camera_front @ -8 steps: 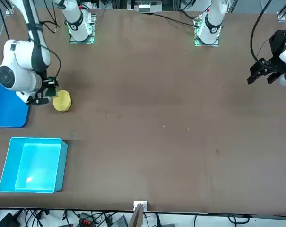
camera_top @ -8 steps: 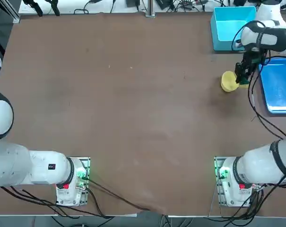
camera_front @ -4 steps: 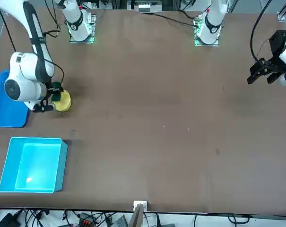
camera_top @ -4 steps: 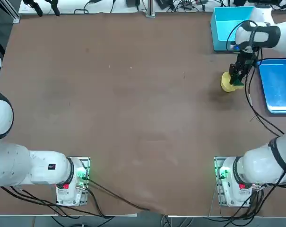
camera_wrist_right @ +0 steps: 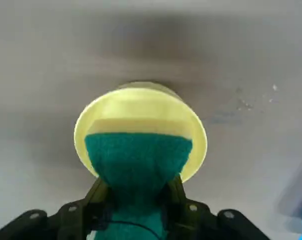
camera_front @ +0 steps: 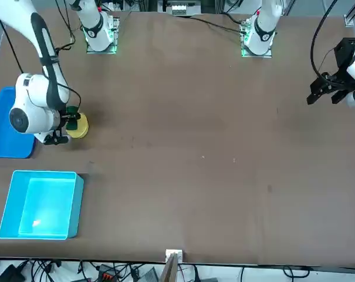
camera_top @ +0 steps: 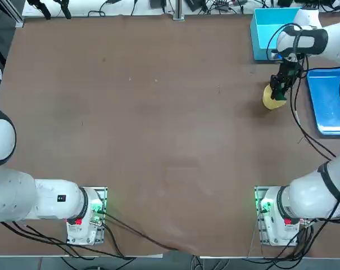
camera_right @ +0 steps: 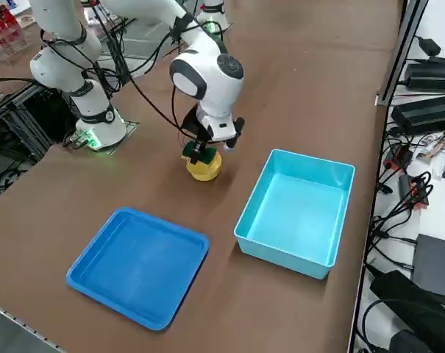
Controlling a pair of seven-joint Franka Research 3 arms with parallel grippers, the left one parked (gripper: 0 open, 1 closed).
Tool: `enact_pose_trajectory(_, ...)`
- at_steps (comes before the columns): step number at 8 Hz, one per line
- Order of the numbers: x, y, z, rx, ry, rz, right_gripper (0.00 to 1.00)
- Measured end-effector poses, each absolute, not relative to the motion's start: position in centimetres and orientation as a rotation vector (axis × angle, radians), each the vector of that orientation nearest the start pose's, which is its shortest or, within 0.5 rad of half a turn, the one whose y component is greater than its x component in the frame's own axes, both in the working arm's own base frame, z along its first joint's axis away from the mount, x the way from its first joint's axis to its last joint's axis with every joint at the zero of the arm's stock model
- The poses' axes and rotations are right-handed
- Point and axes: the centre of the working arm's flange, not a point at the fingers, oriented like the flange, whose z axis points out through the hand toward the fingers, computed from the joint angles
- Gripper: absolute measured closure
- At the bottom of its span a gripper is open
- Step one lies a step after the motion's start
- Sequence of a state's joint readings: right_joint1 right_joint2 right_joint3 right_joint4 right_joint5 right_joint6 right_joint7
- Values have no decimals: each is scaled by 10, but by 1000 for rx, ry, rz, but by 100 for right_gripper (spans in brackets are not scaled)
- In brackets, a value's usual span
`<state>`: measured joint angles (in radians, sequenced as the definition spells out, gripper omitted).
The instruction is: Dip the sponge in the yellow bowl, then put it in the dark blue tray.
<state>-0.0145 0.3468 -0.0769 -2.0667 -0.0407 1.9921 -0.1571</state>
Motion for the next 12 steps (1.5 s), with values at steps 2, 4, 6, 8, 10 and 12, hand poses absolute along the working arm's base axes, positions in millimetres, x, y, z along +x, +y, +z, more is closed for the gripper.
enact_pose_trajectory(2,538,-51,230,-3059,-121,674,51)
enact_pose_trajectory(4,537,-50,219,-3044,-111,700,52)
enact_pose_trajectory(6,538,-50,215,-3038,-106,707,52)
enact_pose_trajectory(8,541,-50,218,-3041,-104,694,52)
enact_pose_trajectory(10,546,-50,224,-3042,-104,689,52)
enact_pose_trajectory(12,549,-50,225,-3033,-103,720,52)
